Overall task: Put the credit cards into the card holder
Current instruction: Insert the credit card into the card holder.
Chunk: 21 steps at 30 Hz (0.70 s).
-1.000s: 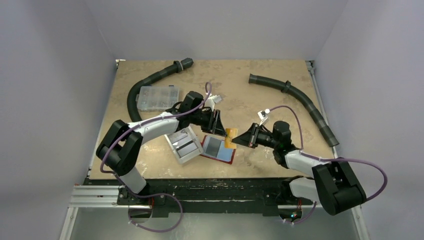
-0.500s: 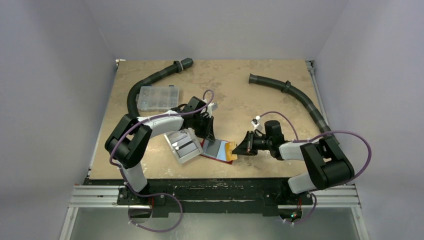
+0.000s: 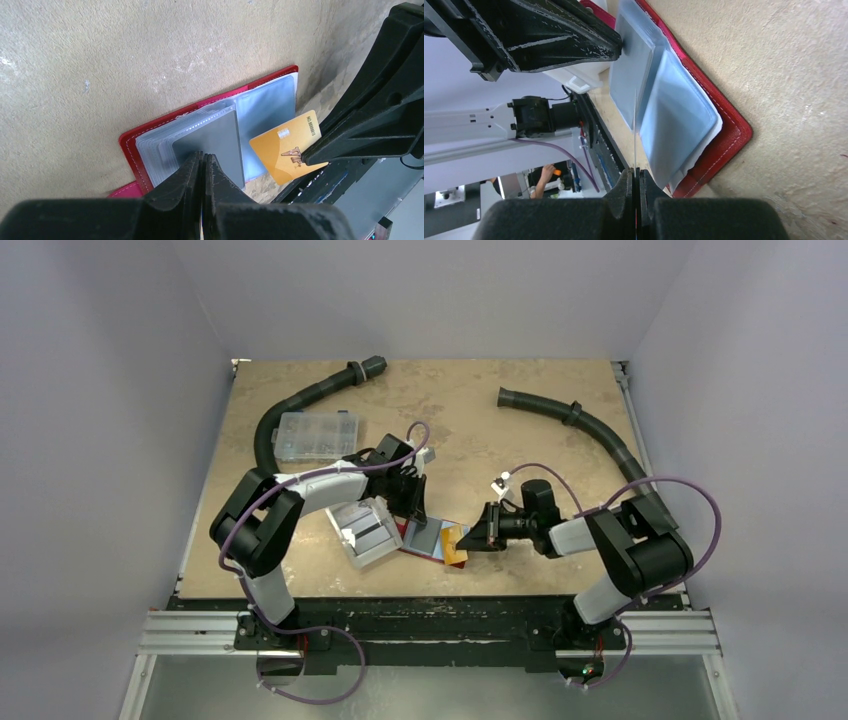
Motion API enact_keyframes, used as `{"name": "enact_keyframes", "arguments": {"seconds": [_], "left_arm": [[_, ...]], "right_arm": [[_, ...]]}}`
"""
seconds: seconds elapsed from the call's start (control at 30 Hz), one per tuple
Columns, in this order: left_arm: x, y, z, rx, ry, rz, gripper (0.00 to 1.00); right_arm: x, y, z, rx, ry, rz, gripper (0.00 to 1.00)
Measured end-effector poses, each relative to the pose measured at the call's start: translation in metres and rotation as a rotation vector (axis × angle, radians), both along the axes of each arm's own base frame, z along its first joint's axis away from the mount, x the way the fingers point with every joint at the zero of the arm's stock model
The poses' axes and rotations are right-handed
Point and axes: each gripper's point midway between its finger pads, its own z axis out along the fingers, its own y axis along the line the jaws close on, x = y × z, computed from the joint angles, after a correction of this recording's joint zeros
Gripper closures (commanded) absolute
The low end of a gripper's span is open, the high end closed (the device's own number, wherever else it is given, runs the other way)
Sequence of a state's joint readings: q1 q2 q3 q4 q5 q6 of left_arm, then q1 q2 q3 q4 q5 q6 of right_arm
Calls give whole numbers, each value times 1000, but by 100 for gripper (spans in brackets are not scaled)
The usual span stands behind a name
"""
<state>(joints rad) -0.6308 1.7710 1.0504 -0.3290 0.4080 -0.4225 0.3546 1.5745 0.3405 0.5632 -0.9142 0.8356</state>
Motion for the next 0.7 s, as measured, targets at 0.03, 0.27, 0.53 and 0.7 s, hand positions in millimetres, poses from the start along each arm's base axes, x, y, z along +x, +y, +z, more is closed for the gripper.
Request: {"name": "enact_keyframes", "arguments": {"seconds": [0.03, 0.27, 0.53, 0.7], "left_arm": [[0, 0, 0, 1, 0, 0, 100], [0, 0, 0, 2, 0, 0, 100], [0, 1, 0, 4, -4, -5, 100], [0, 1, 0, 4, -4, -5, 100]], "right_arm": [[0, 1, 1, 5, 0, 1, 100], [-1, 6, 0, 30, 16, 13, 100], [-1, 9, -5, 36, 54, 3, 100], [0, 9, -4, 42, 55, -2, 100]]}}
